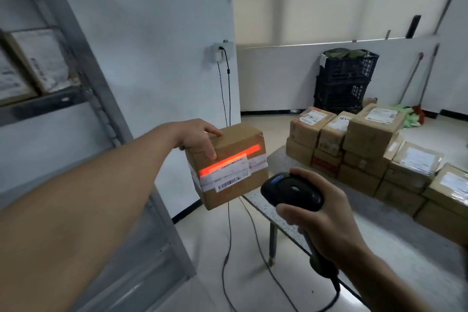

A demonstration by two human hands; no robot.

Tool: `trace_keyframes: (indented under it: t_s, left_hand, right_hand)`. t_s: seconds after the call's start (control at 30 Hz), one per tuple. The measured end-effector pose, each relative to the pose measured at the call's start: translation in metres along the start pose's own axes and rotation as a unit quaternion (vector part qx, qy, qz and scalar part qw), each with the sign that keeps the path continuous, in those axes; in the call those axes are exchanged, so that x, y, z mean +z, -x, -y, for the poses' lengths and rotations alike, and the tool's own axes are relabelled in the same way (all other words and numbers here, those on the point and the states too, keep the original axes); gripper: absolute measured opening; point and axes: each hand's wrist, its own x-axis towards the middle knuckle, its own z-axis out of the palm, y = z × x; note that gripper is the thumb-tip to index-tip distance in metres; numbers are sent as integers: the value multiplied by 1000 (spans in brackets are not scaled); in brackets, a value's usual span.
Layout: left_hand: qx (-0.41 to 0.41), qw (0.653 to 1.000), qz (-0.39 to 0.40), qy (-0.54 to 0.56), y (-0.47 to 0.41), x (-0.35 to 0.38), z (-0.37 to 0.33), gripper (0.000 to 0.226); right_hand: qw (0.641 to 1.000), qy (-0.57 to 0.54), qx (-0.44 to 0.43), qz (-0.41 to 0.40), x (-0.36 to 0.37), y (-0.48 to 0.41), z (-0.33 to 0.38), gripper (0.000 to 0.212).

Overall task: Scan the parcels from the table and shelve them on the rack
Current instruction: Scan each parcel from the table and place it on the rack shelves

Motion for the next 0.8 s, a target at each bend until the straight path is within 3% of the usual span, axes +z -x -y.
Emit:
trace_keyframes:
  t_s: [0.4, 0.8]
  left_hand:
    - [-38, 999, -20, 31, 41, -26, 70, 94]
    - [-35, 997, -26, 65, 67, -32, 118, 77]
  right_hand:
    - [998, -18, -20, 55, 64, -2, 22, 57]
    - [995, -20, -54, 85, 95, 10, 28, 59]
